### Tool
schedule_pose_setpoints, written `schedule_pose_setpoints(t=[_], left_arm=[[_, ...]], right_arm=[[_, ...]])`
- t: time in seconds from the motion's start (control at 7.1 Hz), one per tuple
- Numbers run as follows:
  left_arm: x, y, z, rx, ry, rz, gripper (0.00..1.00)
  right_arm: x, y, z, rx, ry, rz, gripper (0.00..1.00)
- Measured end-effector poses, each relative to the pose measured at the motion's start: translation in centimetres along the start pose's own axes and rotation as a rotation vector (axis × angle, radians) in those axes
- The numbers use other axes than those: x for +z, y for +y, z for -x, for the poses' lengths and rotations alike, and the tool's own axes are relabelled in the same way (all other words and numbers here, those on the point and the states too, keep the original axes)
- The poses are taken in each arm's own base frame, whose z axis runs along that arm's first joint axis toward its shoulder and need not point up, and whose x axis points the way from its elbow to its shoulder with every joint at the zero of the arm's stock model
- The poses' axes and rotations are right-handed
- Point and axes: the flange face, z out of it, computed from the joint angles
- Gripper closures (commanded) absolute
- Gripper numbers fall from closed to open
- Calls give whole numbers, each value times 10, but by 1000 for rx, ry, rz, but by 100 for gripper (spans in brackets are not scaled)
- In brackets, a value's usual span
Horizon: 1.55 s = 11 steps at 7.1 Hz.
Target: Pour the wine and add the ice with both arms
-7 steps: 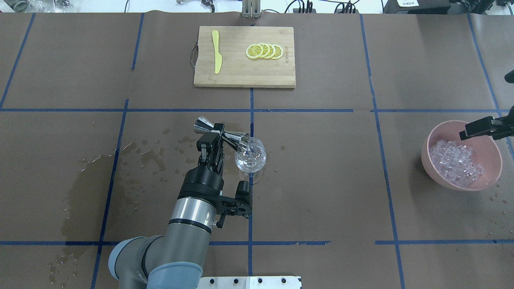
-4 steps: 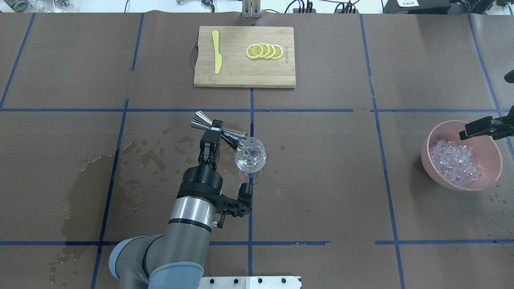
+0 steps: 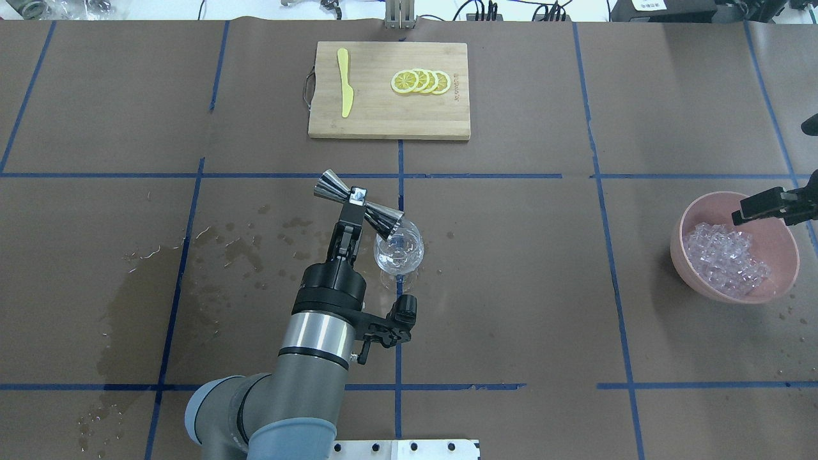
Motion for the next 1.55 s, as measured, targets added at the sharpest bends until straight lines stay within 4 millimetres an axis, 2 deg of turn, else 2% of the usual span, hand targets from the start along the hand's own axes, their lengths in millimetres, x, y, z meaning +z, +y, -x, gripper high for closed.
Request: schedule_pose_setpoints(t=[0.28, 0.42, 0.56, 0.7, 0.99, 1.27, 1.41, 1.55], left_arm=[[5, 8, 9, -120, -24, 7, 100], [8, 20, 8, -210, -38, 9, 100], [9, 43, -4, -308, -54, 7, 100], [5, 83, -27, -412, -72, -6, 100], [-15, 189, -80, -565, -104, -43, 100], [-41, 301, -121, -676, -109, -73, 100], [-53, 353, -146, -783, -86, -91, 100], [-61, 396, -176, -905, -50, -118, 100]], right_arm=[[0, 0, 0, 0, -1, 1, 0], [0, 0, 0, 0, 0, 0, 0], [0, 0, 0, -1, 0, -2, 0], [-1, -1, 0, -2, 1, -4, 0], [-1, -1, 0, -1, 3, -8, 0], [-4, -3, -3, 4, 4, -14, 0], [-5, -3, -4, 8, 3, -16, 0], [-7, -4, -5, 11, 1, -17, 0]])
